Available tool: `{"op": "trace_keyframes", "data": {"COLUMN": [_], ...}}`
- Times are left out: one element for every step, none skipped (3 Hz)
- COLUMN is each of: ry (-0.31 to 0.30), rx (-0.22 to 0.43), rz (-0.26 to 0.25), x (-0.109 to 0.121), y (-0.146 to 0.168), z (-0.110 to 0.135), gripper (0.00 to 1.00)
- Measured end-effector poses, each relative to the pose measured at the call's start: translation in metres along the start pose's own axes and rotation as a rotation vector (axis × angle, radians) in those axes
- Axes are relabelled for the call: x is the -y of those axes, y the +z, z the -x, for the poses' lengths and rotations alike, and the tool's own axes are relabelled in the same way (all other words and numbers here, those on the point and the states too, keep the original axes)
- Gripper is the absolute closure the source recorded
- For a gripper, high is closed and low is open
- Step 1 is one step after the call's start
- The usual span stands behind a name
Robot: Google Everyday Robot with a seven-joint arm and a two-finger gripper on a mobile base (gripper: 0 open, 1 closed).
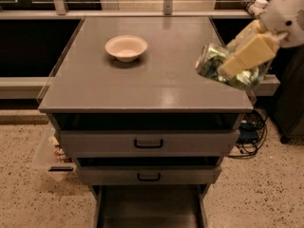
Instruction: Place green can into bottom drawer
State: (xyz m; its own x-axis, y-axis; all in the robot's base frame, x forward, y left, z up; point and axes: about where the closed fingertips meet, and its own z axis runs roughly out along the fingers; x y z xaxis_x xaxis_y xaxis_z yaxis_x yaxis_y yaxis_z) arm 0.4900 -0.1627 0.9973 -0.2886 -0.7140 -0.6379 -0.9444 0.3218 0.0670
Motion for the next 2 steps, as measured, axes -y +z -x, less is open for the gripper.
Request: {"op": "trace_keyframes", "data": {"ry": [0.068, 0.052], "rx": [-0.013, 0.014], "rz": [0.009, 0.009], "x": [-0.0197, -0.0211], "y": [0.0001, 0.0086], "z": [-0.033, -0.0279], "gripper": [1.0, 1.0]}}
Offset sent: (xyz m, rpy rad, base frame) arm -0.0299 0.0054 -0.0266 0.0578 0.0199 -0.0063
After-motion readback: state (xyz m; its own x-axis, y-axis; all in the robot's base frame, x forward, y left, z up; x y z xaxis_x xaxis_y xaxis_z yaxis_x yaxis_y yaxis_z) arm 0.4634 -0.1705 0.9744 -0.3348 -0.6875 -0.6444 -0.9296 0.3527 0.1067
